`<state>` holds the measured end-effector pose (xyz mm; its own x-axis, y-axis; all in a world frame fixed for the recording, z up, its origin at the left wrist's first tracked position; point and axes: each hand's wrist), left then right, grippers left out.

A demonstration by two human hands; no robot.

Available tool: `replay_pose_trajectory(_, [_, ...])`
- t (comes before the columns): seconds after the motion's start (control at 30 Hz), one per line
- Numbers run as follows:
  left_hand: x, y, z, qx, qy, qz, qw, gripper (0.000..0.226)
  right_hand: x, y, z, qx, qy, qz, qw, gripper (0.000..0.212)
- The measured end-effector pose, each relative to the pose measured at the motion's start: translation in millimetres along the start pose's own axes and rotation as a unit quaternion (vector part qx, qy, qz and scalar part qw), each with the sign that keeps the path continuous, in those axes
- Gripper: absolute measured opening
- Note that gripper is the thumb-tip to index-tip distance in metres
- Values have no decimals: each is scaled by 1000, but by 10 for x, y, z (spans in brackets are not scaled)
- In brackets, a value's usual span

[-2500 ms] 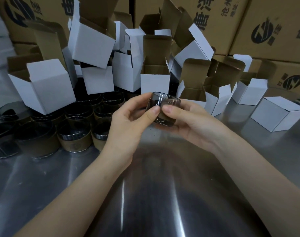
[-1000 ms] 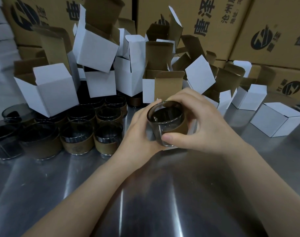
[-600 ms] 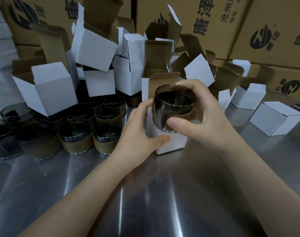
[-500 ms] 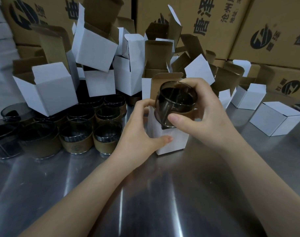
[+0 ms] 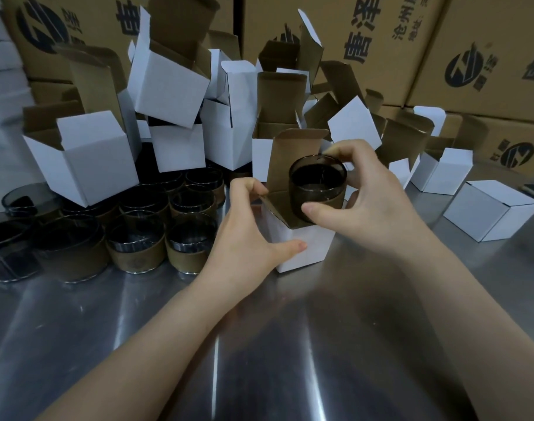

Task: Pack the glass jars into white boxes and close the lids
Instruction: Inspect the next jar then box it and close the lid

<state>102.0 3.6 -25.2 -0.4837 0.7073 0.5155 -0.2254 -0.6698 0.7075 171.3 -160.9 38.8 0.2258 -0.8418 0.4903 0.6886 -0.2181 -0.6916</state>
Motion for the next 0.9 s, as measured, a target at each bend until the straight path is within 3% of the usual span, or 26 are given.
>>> replay_pose_trajectory(0.33, [-18,-1,-27,-41,13,42,998,77,-34,65,16,3,-15,-85,996,55])
replay_pose_trajectory(0.9, [13,205,-100,-132,16,185,974,85,109,-42,38,-141,-114,-83,980,61])
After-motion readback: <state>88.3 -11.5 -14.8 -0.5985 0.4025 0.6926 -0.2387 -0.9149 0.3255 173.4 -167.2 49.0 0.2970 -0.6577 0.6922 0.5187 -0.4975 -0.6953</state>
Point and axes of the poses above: each hand's wrist, its own z-axis towards the middle knuckle, its own x-axis out of the back of the hand, y = z × x, and after that the axes turned 13 degrees about z, right-handed
